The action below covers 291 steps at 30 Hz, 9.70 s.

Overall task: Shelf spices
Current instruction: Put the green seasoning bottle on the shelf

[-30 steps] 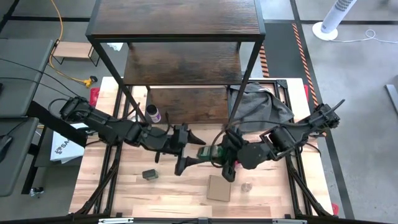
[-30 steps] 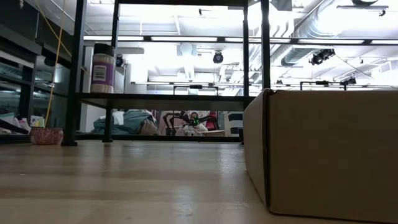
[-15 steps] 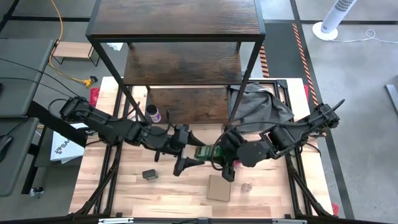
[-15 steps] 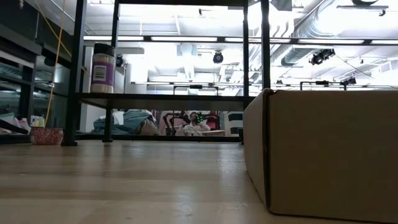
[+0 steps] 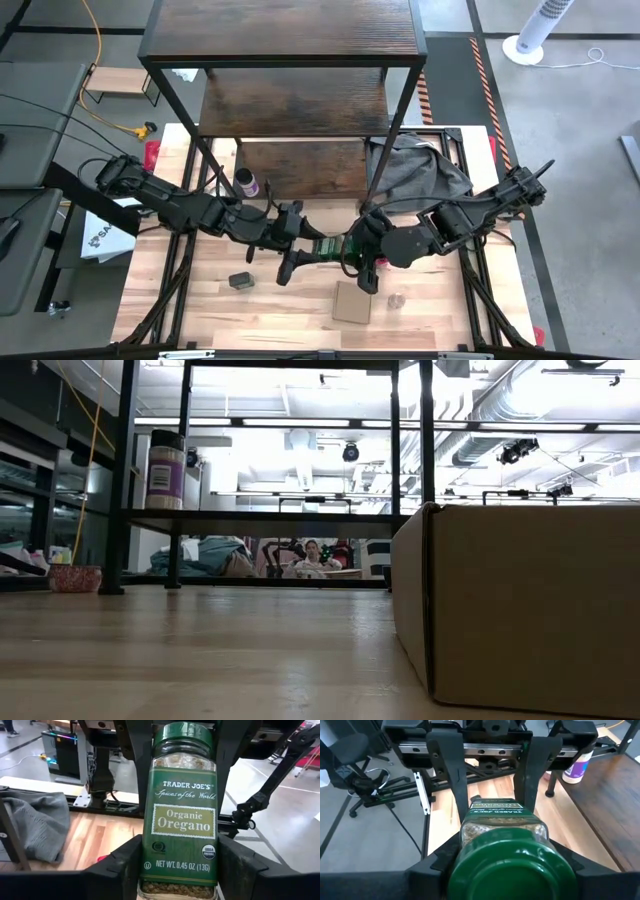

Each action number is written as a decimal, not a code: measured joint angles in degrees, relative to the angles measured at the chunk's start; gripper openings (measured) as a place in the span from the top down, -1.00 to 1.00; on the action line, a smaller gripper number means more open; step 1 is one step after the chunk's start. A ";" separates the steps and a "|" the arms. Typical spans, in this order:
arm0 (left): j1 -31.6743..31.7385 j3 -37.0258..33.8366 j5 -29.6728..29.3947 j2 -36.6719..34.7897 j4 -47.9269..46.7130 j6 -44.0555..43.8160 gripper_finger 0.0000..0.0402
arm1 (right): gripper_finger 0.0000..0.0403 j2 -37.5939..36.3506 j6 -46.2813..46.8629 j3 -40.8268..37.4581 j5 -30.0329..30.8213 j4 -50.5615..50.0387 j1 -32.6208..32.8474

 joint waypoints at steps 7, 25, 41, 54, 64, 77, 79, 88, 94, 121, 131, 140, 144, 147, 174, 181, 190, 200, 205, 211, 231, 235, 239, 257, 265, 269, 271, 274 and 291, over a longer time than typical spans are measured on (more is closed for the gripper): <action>-0.31 0.02 -0.27 -0.07 0.04 -1.24 0.05 | 0.10 0.00 -0.04 -0.02 0.29 0.83 -0.03; -6.55 -0.09 -25.82 -0.81 -13.42 -11.75 0.05 | -0.66 -1.18 2.70 0.05 10.09 -4.19 0.93; -23.69 -23.79 -67.42 -2.51 -21.72 -69.21 0.05 | -0.60 -2.54 7.23 0.09 9.17 -5.19 1.15; -14.90 -32.30 -76.53 -2.54 -27.17 -72.86 0.05 | -0.60 -2.49 8.82 0.09 13.03 -6.73 -1.90; -8.92 -32.30 -77.29 4.83 -15.92 -55.04 0.05 | -0.60 -2.49 3.48 -9.48 15.10 -5.17 -2.71; -6.92 -32.30 -76.98 15.38 2.12 -56.99 0.05 | 0.04 -1.86 -5.53 -36.56 1.85 56.18 -16.56; -7.42 -31.82 -76.98 14.96 4.47 -54.92 0.05 | 0.40 -1.78 -4.61 -37.20 -0.97 57.11 -18.38; -12.24 -21.75 -77.06 11.54 6.99 -33.98 0.05 | 0.98 -2.27 -1.01 -35.56 -2.35 52.73 -19.91; -14.18 -17.15 -77.05 11.50 7.06 -28.06 0.05 | 1.00 -2.27 0.13 -35.03 3.50 49.08 -18.03; -7.05 -17.11 -61.82 15.33 33.08 -5.44 0.05 | 1.00 -2.17 1.15 -35.10 2.97 46.77 -18.41; -8.52 -17.33 -75.04 16.23 29.93 0.36 0.05 | 1.00 -3.08 -1.60 -35.12 5.13 40.45 -18.20; -8.15 -34.62 -76.58 10.83 19.83 -40.40 0.05 | 1.00 -9.46 -4.60 -35.08 7.46 29.69 -18.59; -4.55 -37.68 -77.00 9.79 19.72 -40.42 0.05 | 1.00 -10.12 -6.08 -35.08 8.34 28.08 -18.51; -2.32 -36.89 -76.94 8.74 20.50 -33.72 0.05 | 1.00 -10.10 -6.59 -35.10 9.04 27.69 -18.28; 5.57 -35.19 -76.22 8.02 20.32 -24.65 0.05 | 1.00 -10.10 -9.04 -35.10 8.44 27.04 -19.03; 5.13 -35.19 -76.37 8.02 20.38 -26.73 -0.55 | 1.00 -10.10 -9.56 -35.10 8.16 27.04 -19.03; 5.14 -35.19 -74.68 8.02 20.37 -27.60 -0.57 | 1.00 -10.10 -10.61 -35.10 7.54 27.06 -19.03; 10.05 -35.17 -56.97 8.02 29.28 -20.38 -0.55 | 1.00 -10.10 -12.20 -35.10 7.52 29.81 -19.05; 12.01 -32.78 -51.48 6.76 32.20 -10.35 -0.55 | 1.00 -10.10 -11.35 -35.10 6.63 30.12 -19.05; 12.10 -26.95 -51.11 2.63 29.91 -0.64 -0.55 | 1.00 -11.21 -7.48 -35.10 4.49 30.17 -19.05; 21.18 -20.35 -32.59 0.88 -5.33 -23.41 -0.55 | 1.00 -18.95 5.53 -35.10 1.90 35.67 -18.13; 23.43 -20.35 -28.74 0.92 -5.23 -24.07 -0.55 | 1.00 -18.95 4.05 -35.10 1.90 35.71 -17.89; 24.08 -20.35 -24.19 0.92 -6.07 -28.09 -0.55 | 1.00 -19.09 2.62 -35.10 0.70 35.72 -17.87; 18.42 -19.12 -23.04 3.71 -10.31 -35.83 0.09 | 1.00 -20.26 -0.51 -35.10 -2.51 36.87 -17.82; 9.43 -13.35 -21.93 2.47 -10.39 -24.70 0.09 | 1.00 -22.56 4.21 -35.08 -16.98 37.07 -15.80; 1.27 -10.17 -21.01 -0.20 -10.84 -17.02 0.09 | 1.00 -22.46 7.53 -35.08 -18.44 37.02 -12.48; -3.01 -8.75 -21.09 -2.00 -11.04 -13.42 0.09 | 1.00 -22.04 7.51 -35.08 -17.68 37.04 -10.65; -8.69 -7.05 -25.47 -5.27 -10.83 -12.08 0.09 | 0.98 -21.04 7.30 -35.08 -15.26 36.17 -8.42; -11.67 -6.47 -26.54 -6.40 -2.26 -16.12 0.09 | 0.99 -9.29 7.61 -35.01 -5.71 44.51 -6.99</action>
